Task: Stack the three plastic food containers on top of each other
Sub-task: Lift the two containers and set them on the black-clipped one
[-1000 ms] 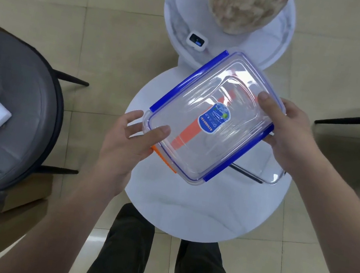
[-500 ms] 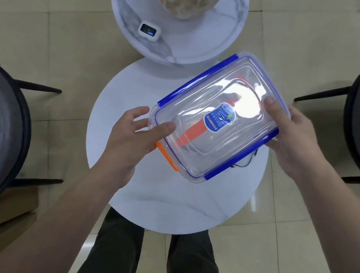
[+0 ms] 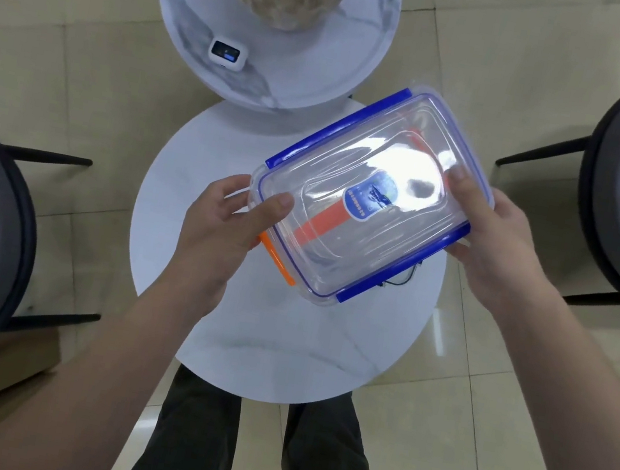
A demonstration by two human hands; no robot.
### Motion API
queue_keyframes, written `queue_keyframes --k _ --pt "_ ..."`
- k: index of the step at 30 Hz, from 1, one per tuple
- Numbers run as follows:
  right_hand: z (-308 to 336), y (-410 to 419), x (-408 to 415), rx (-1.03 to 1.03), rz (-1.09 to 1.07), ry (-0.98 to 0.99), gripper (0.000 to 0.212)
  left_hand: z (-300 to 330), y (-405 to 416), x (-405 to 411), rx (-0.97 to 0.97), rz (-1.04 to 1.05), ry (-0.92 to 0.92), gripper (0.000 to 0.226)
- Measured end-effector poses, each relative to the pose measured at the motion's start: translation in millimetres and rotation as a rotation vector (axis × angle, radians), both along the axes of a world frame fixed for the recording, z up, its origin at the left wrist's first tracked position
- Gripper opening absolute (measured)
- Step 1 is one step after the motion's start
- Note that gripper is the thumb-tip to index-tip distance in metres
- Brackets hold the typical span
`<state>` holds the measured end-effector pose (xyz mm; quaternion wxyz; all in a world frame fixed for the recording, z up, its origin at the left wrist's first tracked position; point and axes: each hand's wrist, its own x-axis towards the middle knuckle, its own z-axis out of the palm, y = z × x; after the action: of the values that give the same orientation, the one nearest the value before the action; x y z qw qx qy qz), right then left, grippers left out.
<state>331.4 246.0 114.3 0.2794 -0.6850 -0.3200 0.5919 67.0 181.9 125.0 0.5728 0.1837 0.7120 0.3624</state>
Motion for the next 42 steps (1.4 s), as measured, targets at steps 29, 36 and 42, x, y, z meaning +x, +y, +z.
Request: queue_keyframes --k 29,36,42 --pt "-7 19 24 -0.036 0.121 0.037 0.058 -4 -56 55 -0.143 0.199 -0.071 0.092" --pt "-4 4 29 -0.051 0.094 0.068 0.055 0 -49 46 -0.143 0.160 -0.065 0.101" --pt "2 -13 24 -0.051 0.062 0.091 0.057 3 -39 29 -0.136 0.107 -0.064 0.088"
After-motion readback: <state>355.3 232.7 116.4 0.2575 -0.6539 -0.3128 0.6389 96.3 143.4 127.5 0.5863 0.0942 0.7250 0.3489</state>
